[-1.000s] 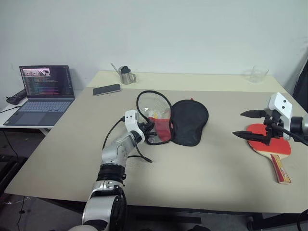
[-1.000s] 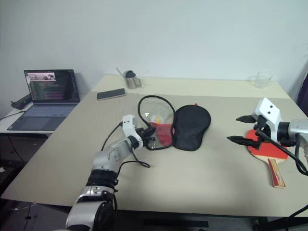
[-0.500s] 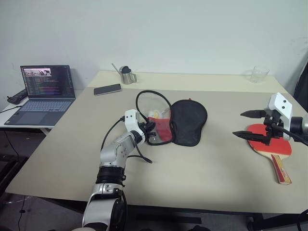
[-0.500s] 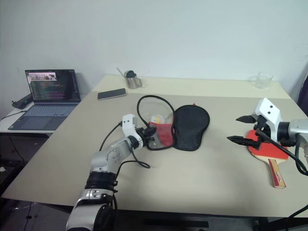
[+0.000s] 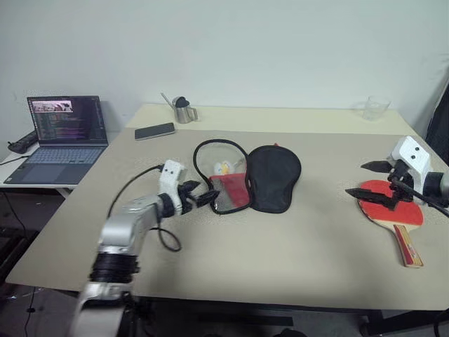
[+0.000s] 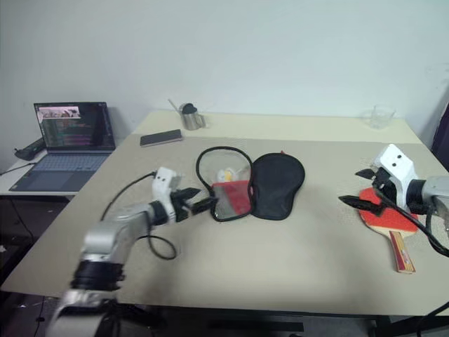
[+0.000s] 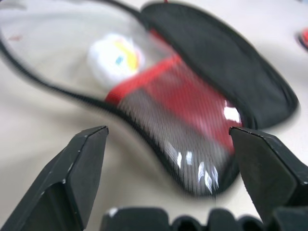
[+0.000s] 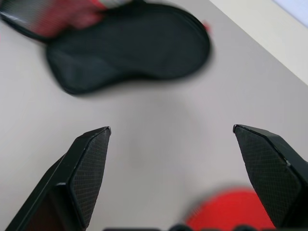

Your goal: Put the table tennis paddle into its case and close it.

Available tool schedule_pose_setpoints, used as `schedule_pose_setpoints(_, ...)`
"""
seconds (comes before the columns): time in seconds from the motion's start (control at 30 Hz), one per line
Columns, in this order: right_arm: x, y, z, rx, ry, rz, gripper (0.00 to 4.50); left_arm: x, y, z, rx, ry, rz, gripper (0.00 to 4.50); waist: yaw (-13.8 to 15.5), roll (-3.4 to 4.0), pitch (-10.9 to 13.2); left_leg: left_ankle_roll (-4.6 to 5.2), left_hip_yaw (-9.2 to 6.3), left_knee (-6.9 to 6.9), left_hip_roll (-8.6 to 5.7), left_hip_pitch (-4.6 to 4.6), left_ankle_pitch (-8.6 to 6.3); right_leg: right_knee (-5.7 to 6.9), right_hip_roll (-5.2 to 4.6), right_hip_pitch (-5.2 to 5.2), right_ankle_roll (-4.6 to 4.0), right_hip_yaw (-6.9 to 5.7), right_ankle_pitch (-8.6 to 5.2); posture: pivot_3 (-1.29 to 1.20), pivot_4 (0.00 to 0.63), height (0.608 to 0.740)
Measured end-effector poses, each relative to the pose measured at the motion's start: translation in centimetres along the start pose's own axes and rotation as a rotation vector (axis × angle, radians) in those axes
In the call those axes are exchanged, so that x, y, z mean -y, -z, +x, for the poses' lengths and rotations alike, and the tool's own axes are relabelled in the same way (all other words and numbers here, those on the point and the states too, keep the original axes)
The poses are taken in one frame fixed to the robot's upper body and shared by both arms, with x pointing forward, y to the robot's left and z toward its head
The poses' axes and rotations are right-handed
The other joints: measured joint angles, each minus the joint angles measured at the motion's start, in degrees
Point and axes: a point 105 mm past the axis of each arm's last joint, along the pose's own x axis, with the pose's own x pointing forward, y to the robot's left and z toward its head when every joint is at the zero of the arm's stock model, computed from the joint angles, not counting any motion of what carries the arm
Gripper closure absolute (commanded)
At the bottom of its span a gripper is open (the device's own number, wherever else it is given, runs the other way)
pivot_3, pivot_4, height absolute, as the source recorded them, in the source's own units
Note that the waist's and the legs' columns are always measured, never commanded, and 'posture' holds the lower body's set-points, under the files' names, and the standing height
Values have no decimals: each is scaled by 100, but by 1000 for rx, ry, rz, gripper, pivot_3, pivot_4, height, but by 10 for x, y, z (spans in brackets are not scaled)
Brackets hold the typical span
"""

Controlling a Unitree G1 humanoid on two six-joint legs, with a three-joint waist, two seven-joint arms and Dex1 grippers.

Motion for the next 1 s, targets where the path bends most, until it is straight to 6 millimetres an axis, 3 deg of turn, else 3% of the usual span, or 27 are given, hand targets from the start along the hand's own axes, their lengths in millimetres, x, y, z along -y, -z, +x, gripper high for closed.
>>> schedule_pose_setpoints(0.13,22,25,-17,-74,198,115,0,17,-24,-31,12,168,108,47,38,0,0,0,-4,-1,0,-8,0,-8,-1,-4,-1,-5,0,0,150,740)
schedule_pose_setpoints(0.2,24,51,-24,-159,285,240,0,25,-41,-37,41,240,159,47,72,3,-2,1,-3,-1,0,-6,0,-7,-1,0,-2,-3,1,0,150,740)
schedule_pose_setpoints(0.3,14,71,-19,-228,332,374,0,43,-53,-29,79,350,201,47,79,5,-3,4,1,0,0,-2,2,-2,-1,2,-7,0,5,0,150,740)
schedule_pose_setpoints(0.4,-3,84,-22,-283,350,478,0,57,-53,-14,72,426,231,47,87,10,-6,6,1,-2,2,-1,2,-1,1,2,-7,-1,5,0,150,740)
schedule_pose_setpoints(0.73,-29,123,-31,-419,436,659,0,50,-50,5,62,429,232,47,15,11,-6,8,4,-3,1,2,2,0,4,1,-6,4,5,0,150,740)
schedule_pose_setpoints(0.9,-34,131,-26,-412,471,710,0,51,-49,6,59,438,235,47,-26,8,-8,9,4,-3,2,8,2,1,6,5,-6,7,6,0,150,740)
schedule_pose_setpoints(1.0,-32,132,-12,-352,510,770,0,54,-50,9,64,452,236,47,-52,-9,-15,11,11,-8,3,39,1,2,11,25,-5,21,6,0,150,740)
